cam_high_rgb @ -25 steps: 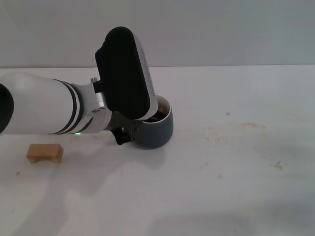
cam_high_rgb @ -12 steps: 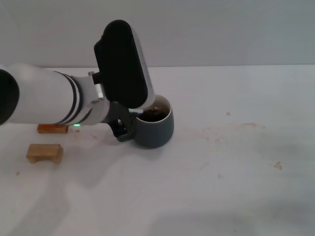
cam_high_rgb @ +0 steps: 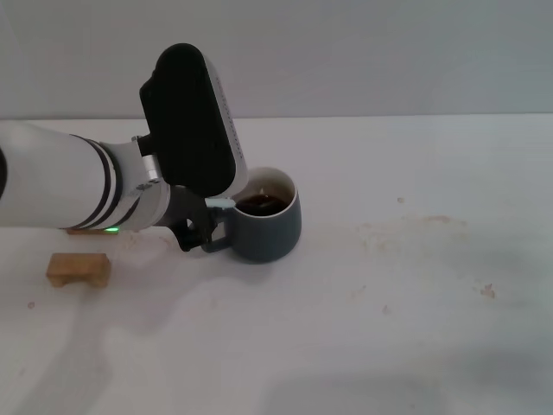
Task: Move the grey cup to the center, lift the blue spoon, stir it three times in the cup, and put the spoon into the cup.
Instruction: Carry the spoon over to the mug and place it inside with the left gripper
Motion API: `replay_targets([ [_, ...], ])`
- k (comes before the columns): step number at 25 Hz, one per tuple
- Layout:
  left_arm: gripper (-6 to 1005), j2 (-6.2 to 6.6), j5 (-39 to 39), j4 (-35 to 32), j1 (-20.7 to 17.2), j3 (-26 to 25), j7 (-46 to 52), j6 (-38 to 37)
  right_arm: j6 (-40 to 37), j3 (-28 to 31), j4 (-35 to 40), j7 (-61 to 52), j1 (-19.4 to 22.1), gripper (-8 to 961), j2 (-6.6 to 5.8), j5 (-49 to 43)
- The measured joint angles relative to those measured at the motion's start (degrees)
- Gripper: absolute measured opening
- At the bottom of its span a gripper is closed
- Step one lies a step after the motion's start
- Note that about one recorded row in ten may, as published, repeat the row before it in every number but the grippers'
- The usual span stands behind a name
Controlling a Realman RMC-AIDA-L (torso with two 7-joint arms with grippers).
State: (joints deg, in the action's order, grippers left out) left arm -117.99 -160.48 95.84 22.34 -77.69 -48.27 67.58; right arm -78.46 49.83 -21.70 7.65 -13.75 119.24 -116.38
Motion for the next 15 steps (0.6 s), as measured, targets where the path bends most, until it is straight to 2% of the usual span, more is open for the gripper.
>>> replay_targets([
  [7, 138, -0.18, 0.38, 3.28, -1.02, 1.55, 0.08, 0.21, 0.14, 0.00, 0.21, 0.00, -1.00, -2, 0.03, -0.07],
  [15, 145, -0.30, 0.50, 2.62, 1.12, 3.75, 0.09, -0.78, 0.22, -0.07, 0.34, 0.00, -1.17, -1, 0.03, -0.06],
])
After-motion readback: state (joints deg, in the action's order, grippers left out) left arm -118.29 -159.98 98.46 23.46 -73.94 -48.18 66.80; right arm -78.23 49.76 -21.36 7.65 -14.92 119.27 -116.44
